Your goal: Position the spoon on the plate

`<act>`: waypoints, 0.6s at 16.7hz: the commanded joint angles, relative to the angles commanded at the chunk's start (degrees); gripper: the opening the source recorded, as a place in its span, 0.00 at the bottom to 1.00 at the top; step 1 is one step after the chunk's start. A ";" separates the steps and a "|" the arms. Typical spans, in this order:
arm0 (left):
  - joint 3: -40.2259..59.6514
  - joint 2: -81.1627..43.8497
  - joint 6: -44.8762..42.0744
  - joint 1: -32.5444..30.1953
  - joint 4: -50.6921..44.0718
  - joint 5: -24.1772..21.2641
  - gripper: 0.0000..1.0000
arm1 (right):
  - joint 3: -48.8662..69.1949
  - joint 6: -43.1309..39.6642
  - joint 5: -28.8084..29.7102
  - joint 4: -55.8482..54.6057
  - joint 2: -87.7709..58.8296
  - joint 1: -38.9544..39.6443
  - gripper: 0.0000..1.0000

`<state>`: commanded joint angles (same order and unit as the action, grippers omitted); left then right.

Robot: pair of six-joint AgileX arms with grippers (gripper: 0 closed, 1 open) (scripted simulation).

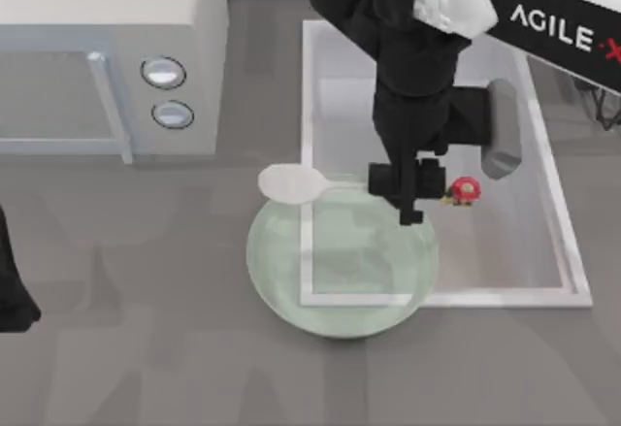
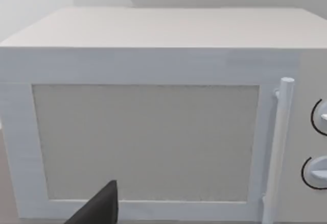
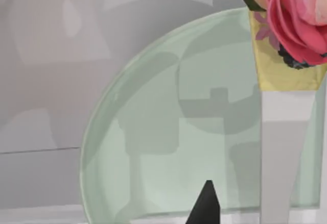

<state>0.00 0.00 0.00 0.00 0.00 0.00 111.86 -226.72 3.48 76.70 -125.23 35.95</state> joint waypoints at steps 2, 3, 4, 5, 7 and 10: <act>0.00 0.00 0.00 0.00 0.00 0.00 1.00 | -0.28 -0.12 -0.15 -0.73 0.03 -0.06 0.00; 0.00 0.00 0.00 0.00 0.00 0.00 1.00 | -0.47 -0.18 -0.31 -1.31 -0.05 0.01 0.00; 0.00 0.00 0.00 0.00 0.00 0.00 1.00 | -0.68 -0.25 -0.52 -2.04 -0.22 0.17 0.00; 0.00 0.00 0.00 0.00 0.00 0.00 1.00 | -0.90 -0.35 -0.77 -2.88 -0.48 0.41 0.00; 0.00 0.00 0.00 0.00 0.00 0.00 1.00 | -1.24 -0.61 -1.34 -4.80 -1.40 1.06 0.00; 0.00 0.00 0.00 0.00 0.00 0.00 1.00 | -1.68 -1.05 -2.22 -7.93 -3.62 2.31 0.00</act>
<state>0.00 0.00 0.00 0.00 0.00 0.00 110.18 -227.77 1.26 68.77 -128.84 38.26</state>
